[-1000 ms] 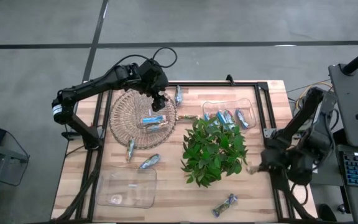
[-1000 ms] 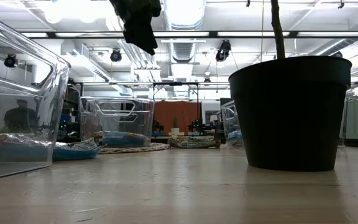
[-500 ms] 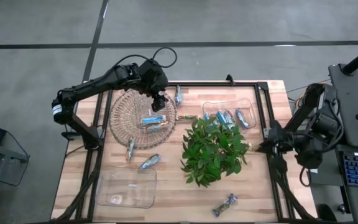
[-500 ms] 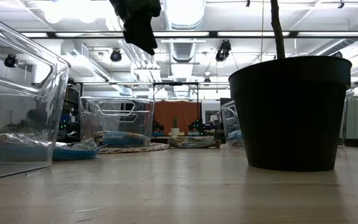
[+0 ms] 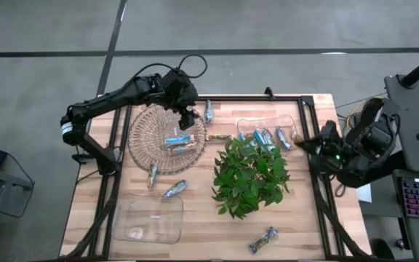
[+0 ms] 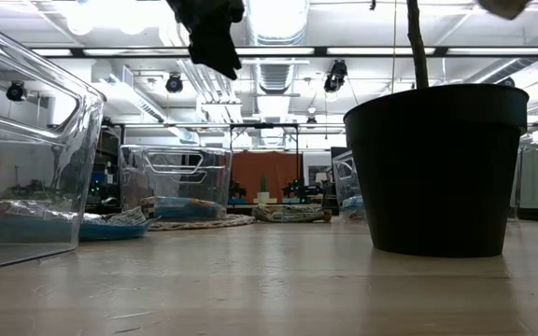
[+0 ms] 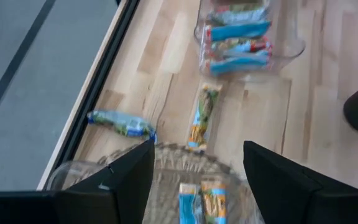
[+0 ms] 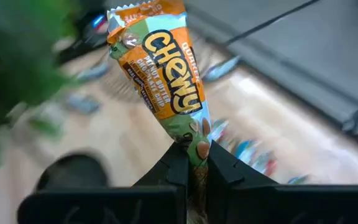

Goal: Pick and place Granola Bars by type
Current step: Put the bottom yellow granola bar into the top left transparent bin

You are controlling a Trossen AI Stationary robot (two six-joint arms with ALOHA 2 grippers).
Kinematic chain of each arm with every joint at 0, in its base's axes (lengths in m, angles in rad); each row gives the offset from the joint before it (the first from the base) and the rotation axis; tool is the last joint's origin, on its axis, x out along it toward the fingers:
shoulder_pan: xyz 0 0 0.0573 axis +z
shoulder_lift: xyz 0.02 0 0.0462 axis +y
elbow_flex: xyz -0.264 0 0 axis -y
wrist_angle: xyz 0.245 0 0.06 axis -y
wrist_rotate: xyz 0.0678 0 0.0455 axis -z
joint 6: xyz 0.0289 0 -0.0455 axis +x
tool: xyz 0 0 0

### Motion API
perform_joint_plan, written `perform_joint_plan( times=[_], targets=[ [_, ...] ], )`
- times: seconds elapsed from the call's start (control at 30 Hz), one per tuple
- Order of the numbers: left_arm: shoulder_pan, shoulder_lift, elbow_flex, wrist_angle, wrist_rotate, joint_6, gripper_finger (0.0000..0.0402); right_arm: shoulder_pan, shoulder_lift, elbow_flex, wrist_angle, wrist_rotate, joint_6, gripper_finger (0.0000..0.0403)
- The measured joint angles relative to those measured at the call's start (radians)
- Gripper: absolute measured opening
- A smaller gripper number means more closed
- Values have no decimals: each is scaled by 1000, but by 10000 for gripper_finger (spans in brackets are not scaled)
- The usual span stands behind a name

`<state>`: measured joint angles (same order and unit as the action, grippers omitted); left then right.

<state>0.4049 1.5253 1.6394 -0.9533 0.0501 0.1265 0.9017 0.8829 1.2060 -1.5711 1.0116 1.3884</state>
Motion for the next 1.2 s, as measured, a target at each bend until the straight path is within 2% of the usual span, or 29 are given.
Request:
perform_joint_plan(
  times=[0.1,0.23,0.33,0.5,0.63,0.73,0.97,1.2],
  targets=[
    [2,0,0,55,38,4,227,-105,-2,0,0,64,-42,11],
    [16,0,0,158,120,14,227,-232,-44,0,50,89,-138,11],
    [32,0,0,223,168,21,227,-300,-101,0,181,88,-293,11],
    [56,-1,-2,315,228,26,227,-410,-203,0,510,70,-673,11],
    [72,-4,-2,366,248,22,227,-509,-244,0,732,18,-941,11],
    [73,-5,-2,389,262,21,227,-581,-256,0,829,-30,-1064,11],
    [73,-6,11,435,318,4,227,-734,-244,0,988,-158,-1213,10],
    [73,-7,19,460,330,-8,227,-913,-132,0,1163,-347,-1320,11]
  ],
)
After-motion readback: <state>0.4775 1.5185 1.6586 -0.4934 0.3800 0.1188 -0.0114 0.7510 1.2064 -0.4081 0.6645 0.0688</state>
